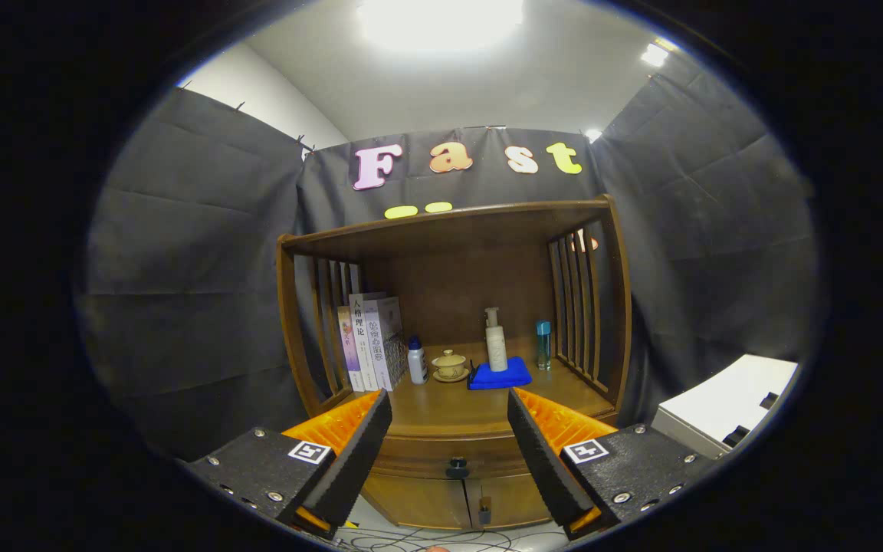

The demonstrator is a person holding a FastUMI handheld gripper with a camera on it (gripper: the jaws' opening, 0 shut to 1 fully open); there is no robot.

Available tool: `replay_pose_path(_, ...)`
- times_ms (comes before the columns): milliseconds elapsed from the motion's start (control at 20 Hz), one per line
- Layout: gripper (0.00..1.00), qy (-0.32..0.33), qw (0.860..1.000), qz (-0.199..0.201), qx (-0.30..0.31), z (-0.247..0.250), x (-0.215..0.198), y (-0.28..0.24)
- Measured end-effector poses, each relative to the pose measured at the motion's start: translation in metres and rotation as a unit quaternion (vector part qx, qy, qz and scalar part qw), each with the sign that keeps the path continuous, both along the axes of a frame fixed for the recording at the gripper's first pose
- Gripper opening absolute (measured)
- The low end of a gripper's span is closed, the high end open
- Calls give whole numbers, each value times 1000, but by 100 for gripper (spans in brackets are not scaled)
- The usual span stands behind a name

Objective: Pull open the drawer, take out the items inside it, and place them on the countertop above the cabinet.

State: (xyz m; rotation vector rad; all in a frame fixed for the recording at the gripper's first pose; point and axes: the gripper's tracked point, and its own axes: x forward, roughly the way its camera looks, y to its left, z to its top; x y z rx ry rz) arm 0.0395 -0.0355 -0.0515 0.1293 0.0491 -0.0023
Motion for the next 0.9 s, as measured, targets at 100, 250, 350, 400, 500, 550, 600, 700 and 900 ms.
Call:
replay_pose_path(100,94,2,1000,4,5,-14,9,-5)
replay_pose_path(250,94,-4,1000,8,16,-33,19,-8)
replay_pose_path(350,94,2,1000,-5,-11,-47,25,-10)
replay_pose_path(400,94,4,1000,-12,-28,-59,32,-11)
replay_pose_path(500,95,4,998,-8,-58,-71,42,0)
replay_pose_path(550,96,7,998,-5,-69,-79,48,6)
replay_pose_path(600,96,11,997,-4,-75,-88,54,11)
replay_pose_path(700,96,26,997,-4,-76,-110,66,18)
replay_pose_path(900,96,41,997,-13,-69,-149,85,22)
